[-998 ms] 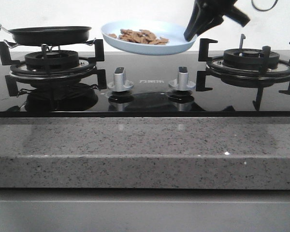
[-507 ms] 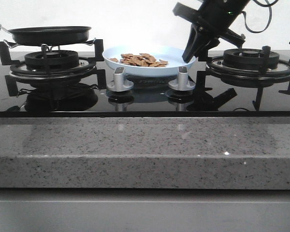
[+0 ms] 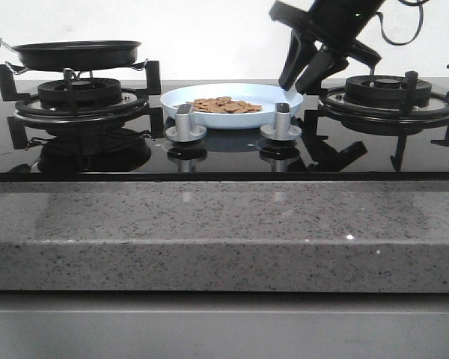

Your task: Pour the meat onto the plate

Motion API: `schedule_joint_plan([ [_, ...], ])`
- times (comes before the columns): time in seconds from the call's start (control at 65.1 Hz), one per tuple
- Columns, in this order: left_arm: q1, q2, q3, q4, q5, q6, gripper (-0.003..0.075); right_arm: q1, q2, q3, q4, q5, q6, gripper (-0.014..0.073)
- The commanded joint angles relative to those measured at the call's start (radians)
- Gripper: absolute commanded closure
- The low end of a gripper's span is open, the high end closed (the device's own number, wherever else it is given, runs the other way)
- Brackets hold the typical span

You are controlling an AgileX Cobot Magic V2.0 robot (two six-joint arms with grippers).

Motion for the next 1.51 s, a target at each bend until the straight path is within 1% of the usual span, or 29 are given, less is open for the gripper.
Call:
schedule_joint_plan([
  [0.0, -0.009, -0.006, -0.026, 0.007, -0.066, -0.009, 0.0207, -0.002, -0.104, -0.054, 0.026, -0.019, -0.003, 0.0314],
  [0.138, -0.009, -0.006, -0.026, 0.007, -0.066, -0.009, 0.0207, 0.007, -0.161, -0.056, 0.002, -0.005, -0.003, 0.0314],
  [0.246, -0.009, -0.006, -0.026, 0.007, -0.066, -0.009, 0.0207, 0.042, -0.221, -0.056, -0.113, 0.026, -0.003, 0.0318],
  [0.323, -0.009, -0.006, -0.026, 0.007, -0.066, -0.009, 0.0207, 0.091, -0.266, -0.054, -0.214, 0.044, -0.003, 0.032],
  [0.399, -0.009, -0.006, -0.026, 0.007, -0.066, -0.009, 0.0207, 0.136, -0.302, -0.053, -0.274, 0.053, -0.003, 0.032],
  [0.538, -0.009, -0.006, -0.026, 0.007, -0.066, -0.009, 0.0207, 0.193, -0.369, -0.05, -0.291, 0.06, -0.001, 0.032],
  [0.63, -0.009, -0.006, -0.026, 0.007, -0.066, -0.009, 0.0207, 0.208, -0.414, -0.014, -0.288, 0.039, 0.009, 0.032],
  [0.737, -0.009, -0.006, -0.026, 0.007, -0.066, -0.009, 0.0207, 0.208, -0.491, 0.106, -0.284, -0.026, 0.01, 0.032],
  [1.029, -0.009, -0.006, -0.026, 0.007, -0.066, -0.009, 0.0207, 0.207, -0.809, 0.655, -0.284, -0.339, 0.01, 0.032],
  [1.091, -0.009, -0.006, -0.026, 0.007, -0.066, -0.009, 0.0207, 0.207, -0.875, 0.758, -0.284, -0.382, 0.01, 0.032],
  [1.29, -0.009, -0.006, -0.026, 0.007, -0.066, -0.009, 0.0207, 0.207, -1.073, 1.033, -0.284, -0.428, 0.01, 0.032],
  [1.49, -0.009, -0.006, -0.026, 0.007, -0.066, -0.009, 0.0207, 0.207, -1.258, 1.245, -0.284, -0.427, 0.01, 0.032],
])
